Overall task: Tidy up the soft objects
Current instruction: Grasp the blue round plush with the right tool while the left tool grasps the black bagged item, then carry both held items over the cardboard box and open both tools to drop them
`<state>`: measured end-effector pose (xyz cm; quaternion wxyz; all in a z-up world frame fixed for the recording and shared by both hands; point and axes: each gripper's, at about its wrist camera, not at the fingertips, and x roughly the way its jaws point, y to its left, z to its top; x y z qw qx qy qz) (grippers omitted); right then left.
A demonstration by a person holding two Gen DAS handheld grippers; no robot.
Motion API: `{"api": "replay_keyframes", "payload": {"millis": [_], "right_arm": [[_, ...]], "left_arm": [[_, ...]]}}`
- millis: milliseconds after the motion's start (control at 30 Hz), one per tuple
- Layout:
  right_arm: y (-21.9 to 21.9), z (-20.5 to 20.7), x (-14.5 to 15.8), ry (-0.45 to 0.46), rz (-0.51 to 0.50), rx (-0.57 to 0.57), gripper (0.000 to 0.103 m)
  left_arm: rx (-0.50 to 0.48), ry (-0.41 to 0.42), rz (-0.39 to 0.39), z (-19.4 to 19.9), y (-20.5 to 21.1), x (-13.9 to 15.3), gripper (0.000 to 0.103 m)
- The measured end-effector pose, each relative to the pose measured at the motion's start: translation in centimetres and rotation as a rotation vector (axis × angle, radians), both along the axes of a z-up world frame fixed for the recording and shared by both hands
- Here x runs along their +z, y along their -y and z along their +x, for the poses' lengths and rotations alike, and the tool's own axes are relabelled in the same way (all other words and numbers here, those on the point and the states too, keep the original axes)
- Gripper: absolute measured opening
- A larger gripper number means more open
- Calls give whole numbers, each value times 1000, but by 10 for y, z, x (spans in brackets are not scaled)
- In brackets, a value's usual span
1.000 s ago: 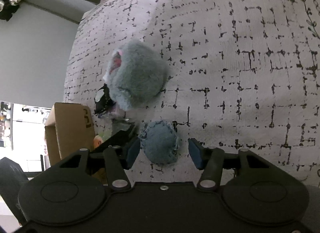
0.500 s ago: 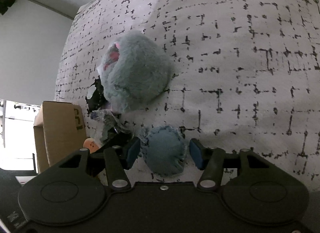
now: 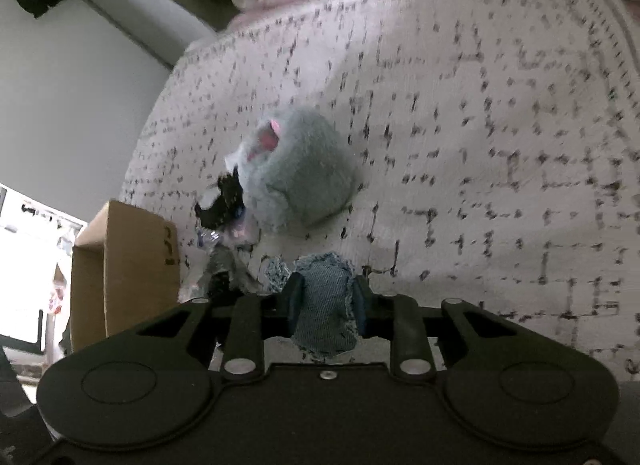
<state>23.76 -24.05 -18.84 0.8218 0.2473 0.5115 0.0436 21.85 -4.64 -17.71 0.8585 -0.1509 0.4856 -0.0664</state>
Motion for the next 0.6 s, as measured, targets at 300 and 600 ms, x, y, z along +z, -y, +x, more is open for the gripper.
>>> {"api": "replay_keyframes", "payload": {"millis": [300, 600], "right_arm": [[-2, -26, 35, 116, -30, -26, 26], [-12, -46, 66, 217, -79, -26, 26]], "left_arm": [[-2, 100, -17, -20, -10, 32, 30], [-20, 179, -14, -38, -19, 54, 30]]}}
